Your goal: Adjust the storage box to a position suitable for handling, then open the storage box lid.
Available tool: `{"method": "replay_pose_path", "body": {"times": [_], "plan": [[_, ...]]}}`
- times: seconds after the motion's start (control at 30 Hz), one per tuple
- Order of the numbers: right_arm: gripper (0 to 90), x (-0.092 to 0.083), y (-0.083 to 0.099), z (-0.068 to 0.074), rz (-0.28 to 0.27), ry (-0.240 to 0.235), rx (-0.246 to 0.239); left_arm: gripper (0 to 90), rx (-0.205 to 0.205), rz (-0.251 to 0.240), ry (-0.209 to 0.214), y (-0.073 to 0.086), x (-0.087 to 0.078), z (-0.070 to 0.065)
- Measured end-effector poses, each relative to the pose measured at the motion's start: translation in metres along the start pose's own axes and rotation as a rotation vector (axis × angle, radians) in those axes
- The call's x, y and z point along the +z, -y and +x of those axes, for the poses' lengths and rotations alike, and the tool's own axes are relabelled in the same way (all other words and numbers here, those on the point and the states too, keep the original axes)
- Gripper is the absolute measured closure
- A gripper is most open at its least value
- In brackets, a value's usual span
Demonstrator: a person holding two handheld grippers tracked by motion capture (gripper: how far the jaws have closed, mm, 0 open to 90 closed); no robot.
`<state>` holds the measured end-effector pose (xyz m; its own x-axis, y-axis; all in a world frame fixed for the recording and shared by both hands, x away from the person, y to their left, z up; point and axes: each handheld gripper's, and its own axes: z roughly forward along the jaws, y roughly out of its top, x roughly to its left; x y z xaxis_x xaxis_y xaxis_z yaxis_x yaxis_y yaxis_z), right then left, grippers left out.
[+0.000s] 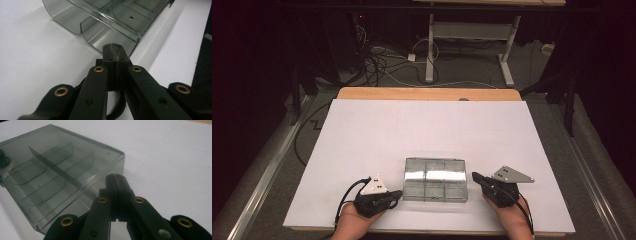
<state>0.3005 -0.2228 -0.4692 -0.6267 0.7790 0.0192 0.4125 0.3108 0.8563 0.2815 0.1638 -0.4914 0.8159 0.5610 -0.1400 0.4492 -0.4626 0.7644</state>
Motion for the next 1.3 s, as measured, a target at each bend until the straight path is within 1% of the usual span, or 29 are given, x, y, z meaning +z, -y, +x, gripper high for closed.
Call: {"method": "replay_pose_path", "body": {"times": [0.07,0.2,0.27,0.3,0.37,0.4,0.47,0.53,0.7,0.8,0.9,0.97,1.07,1.2,1.3], "plan": [[90.0,0.003,0.001,0.002,0.016,-0.006,-0.008,88.0,-0.004,-0.005,-0.016,0.001,-0.002,0.003],[90.0,0.009,-0.001,0.005,0.024,-0.02,-0.009,87.9,-0.043,-0.046,-0.044,0.005,-0.011,0.017],[90.0,0.011,-0.002,0.007,0.026,-0.018,-0.014,87.8,-0.06,-0.061,-0.057,0.006,-0.015,0.022],[90.0,0.012,-0.003,0.007,0.023,-0.009,-0.019,87.8,-0.063,-0.065,-0.06,0.007,-0.016,0.024],[90.0,0.013,-0.004,0.007,0.023,-0.007,-0.02,87.7,-0.067,-0.072,-0.069,0.007,-0.018,0.027],[90.0,0.013,-0.005,0.007,0.019,-0.01,-0.012,87.7,-0.07,-0.074,-0.07,0.007,-0.018,0.028],[90.0,0.015,-0.007,0.006,0.012,-0.011,-0.011,87.6,-0.077,-0.08,-0.066,0.007,-0.018,0.028],[90.0,0.017,-0.008,0.005,0.01,-0.015,-0.004,87.6,-0.079,-0.083,-0.073,0.007,-0.016,0.027],[90.0,0.019,-0.011,0.004,0.0,-0.022,0.001,87.7,-0.102,-0.101,-0.083,0.008,-0.016,0.027],[90.0,0.018,-0.014,0.005,-0.009,-0.02,0.003,87.9,-0.103,-0.1,-0.092,0.009,-0.017,0.028],[90.0,0.016,-0.016,0.005,-0.023,-0.021,-0.007,88.0,-0.107,-0.103,-0.1,0.009,-0.017,0.03],[90.0,0.013,-0.017,0.005,-0.034,-0.022,-0.002,87.9,-0.096,-0.096,-0.091,0.009,-0.017,0.031],[90.0,0.009,-0.018,0.005,-0.05,-0.026,-0.007,87.9,-0.089,-0.09,-0.093,0.009,-0.016,0.031],[90.0,0.005,-0.02,0.008,-0.063,-0.03,-0.015,87.9,-0.076,-0.099,-0.079,0.009,-0.016,0.032],[90.0,0.003,-0.02,0.011,-0.071,-0.045,-0.021,87.7,-0.07,-0.117,-0.071,0.009,-0.017,0.031]]}}
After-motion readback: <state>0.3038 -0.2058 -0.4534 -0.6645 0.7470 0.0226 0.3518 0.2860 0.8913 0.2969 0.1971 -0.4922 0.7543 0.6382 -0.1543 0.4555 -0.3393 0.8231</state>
